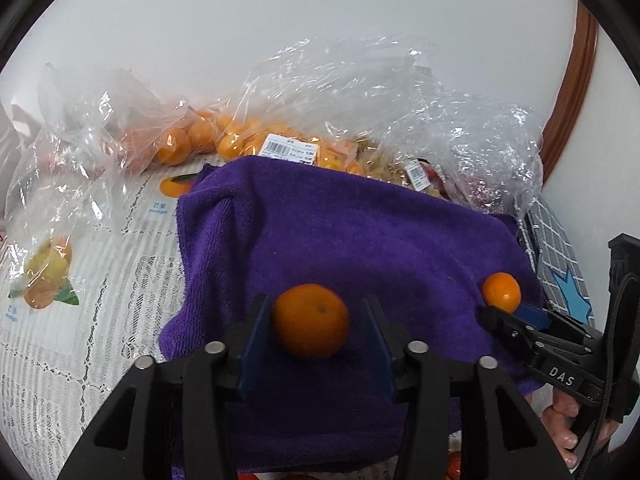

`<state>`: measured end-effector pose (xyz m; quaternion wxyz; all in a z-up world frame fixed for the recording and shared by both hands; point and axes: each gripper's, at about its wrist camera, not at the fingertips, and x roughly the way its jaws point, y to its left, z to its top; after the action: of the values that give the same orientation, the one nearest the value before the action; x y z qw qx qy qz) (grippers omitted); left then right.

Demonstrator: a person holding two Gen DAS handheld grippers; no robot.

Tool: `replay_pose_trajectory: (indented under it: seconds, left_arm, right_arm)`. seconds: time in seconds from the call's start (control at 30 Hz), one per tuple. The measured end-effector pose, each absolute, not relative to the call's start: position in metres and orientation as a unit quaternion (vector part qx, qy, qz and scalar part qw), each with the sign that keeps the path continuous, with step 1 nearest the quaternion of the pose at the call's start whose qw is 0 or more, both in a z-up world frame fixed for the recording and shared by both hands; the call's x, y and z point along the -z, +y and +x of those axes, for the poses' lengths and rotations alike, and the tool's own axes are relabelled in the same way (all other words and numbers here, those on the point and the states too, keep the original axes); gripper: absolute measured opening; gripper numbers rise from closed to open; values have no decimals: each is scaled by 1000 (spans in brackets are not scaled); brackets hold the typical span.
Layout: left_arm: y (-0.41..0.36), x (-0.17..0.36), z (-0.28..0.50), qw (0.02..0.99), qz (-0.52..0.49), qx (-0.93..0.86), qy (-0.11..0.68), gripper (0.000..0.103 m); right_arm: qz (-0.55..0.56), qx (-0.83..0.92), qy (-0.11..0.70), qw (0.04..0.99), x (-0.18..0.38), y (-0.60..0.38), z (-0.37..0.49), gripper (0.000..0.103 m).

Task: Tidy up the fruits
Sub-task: 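Lift both fruits onto the purple towel and open both grippers, then lower the right gripper and grasp the oval yellow-orange fruit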

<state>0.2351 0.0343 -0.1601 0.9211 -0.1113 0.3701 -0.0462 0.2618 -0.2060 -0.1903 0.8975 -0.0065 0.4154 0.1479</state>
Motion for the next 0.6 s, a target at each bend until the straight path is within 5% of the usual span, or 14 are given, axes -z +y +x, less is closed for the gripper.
replay_pose_trajectory:
  seconds: [0.6]
  left_arm:
    - [31,141,216,944,-106,45,310,50]
  right_arm:
    - [3,-124,379,917,168,-217,250,51]
